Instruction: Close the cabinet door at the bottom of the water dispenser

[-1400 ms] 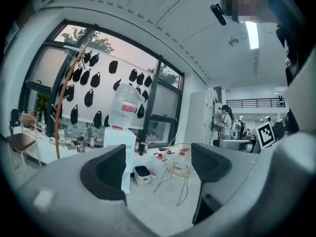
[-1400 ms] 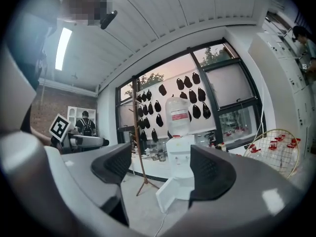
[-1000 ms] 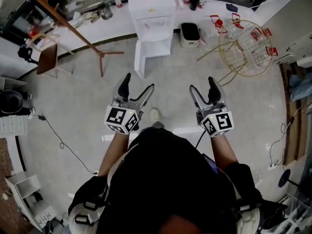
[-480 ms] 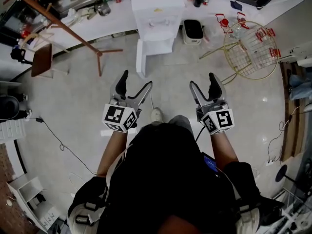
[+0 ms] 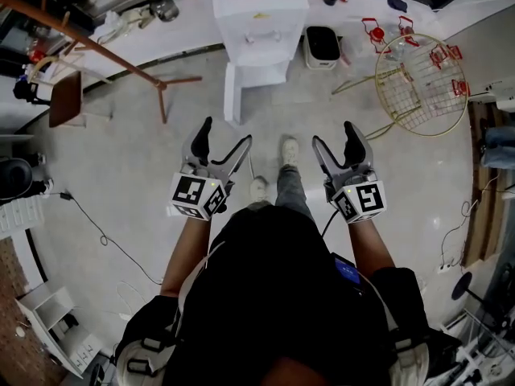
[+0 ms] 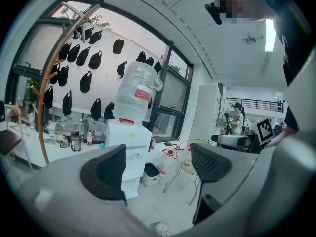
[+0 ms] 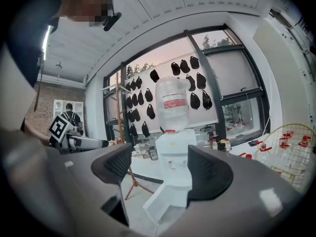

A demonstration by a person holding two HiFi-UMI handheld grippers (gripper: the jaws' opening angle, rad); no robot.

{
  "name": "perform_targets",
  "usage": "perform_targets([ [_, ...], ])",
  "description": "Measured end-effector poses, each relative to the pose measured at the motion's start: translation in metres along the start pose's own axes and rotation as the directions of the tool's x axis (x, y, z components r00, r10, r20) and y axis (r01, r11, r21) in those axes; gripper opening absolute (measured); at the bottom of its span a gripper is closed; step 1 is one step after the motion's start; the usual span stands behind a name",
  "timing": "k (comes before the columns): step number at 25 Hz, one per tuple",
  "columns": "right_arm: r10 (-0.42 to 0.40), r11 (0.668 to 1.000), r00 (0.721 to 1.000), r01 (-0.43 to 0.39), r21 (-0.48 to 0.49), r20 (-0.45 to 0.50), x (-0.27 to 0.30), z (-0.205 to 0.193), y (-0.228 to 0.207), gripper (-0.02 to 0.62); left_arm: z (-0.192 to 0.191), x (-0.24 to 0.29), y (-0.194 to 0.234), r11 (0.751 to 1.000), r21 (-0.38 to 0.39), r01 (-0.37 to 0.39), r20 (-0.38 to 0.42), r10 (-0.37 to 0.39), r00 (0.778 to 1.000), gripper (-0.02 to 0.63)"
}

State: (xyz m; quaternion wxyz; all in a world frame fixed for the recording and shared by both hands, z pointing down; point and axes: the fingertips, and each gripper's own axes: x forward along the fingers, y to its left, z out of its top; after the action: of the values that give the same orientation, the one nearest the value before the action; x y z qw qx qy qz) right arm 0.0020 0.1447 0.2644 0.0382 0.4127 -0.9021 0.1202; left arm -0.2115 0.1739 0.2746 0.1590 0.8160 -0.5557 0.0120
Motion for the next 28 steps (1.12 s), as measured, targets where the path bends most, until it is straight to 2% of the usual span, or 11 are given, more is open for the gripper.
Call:
perform_targets([
  [4,0.037,0.999,0.999,-0.038,0.018,0.034,0.032,0.013,-0.017,0.349,0.007,0.025,0.013,1.000,0.001,-0.026,0.003,0.026,1.000,0.405],
  [11,0.083,0.996,0.996,-0.083,-0.021,-0.028,0.087,0.031,-0.066,0.348,0.022,0.087,0.031,0.998,0.011,-0.068,0.003,0.068,0.998,0.405],
  [15,0.119,0.993,0.993,-0.119,-0.025,-0.004,0.120,0.046,-0.093,0.345,0.018,0.124,0.042,0.996,-0.019,-0.087,-0.017,0.087,0.996,0.405],
  [21,0.170,0.985,0.983,-0.171,-0.025,-0.065,0.163,0.026,-0.127,0.345,-0.003,0.174,0.058,0.992,-0.026,-0.122,-0.048,0.121,0.992,0.403],
  [28,0.215,0.976,0.971,-0.217,-0.014,-0.104,0.218,-0.019,-0.138,0.341,-0.049,0.207,0.088,0.986,-0.074,-0.146,-0.097,0.139,0.986,0.394],
])
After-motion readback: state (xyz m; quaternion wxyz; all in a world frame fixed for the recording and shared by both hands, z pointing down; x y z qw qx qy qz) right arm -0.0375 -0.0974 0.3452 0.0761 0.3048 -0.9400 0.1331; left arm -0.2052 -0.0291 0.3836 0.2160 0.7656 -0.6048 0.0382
